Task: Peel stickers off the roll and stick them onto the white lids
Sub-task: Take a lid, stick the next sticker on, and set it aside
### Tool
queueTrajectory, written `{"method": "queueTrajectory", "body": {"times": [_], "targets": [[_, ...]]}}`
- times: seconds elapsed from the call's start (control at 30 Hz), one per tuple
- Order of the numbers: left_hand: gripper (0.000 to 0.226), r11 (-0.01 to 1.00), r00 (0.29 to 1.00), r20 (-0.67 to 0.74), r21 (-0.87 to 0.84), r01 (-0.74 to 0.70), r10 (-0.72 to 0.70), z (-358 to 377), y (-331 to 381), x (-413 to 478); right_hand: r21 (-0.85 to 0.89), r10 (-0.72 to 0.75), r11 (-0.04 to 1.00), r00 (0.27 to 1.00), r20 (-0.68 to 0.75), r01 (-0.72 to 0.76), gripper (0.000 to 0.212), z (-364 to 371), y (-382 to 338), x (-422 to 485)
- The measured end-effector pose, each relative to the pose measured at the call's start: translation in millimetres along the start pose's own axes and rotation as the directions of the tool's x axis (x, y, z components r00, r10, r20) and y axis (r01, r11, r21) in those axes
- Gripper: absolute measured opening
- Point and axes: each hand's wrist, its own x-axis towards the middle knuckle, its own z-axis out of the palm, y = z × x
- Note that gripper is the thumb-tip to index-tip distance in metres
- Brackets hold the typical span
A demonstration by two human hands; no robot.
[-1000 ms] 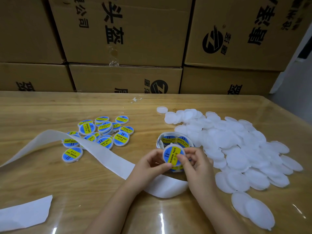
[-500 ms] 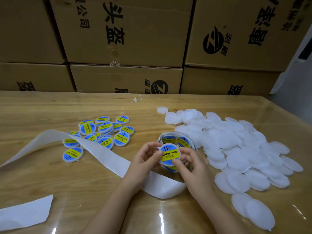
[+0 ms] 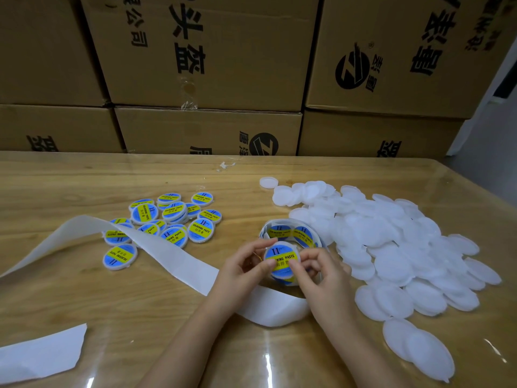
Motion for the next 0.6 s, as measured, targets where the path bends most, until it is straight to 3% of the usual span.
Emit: {"method": "queueTrajectory", "body": {"times": [0.17, 0.33, 0.43, 0.5, 0.6], "targets": [[0.032, 0.996, 0.999, 0.023, 0.072, -0.048, 0.046, 2, 0, -1, 0.009, 0.005, 1.000, 1.000, -0.008, -0.005, 0.015, -1, 0, 3], [0.053, 0.995, 0.999, 0.028, 0.092, -0.040, 0.038, 7, 0, -3, 0.088, 0.045, 0.995, 0.998, -0.032, -0.043, 0.015, -3, -4, 3], [0.046, 0.992, 0.997, 0.011, 0.093, -0.081, 0.080, 7, -1, -3, 0.044, 0.032, 0.999, 0.999, -0.026, -0.031, 0.011, -3, -4, 2], [0.044, 0.995, 0.997, -0.027, 0.069, -0.077, 0.079, 2, -2, 0, 0.005, 0.006, 1.000, 1.000, -0.021, -0.006, 0.011, -3, -4, 1], [0.045, 0.994, 0.976, -0.207, 0.100, -0.042, 0.062, -18, -7, 8, -0.064, -0.056, 0.996, 0.998, 0.006, 0.057, 0.006, -3, -7, 2]]}}
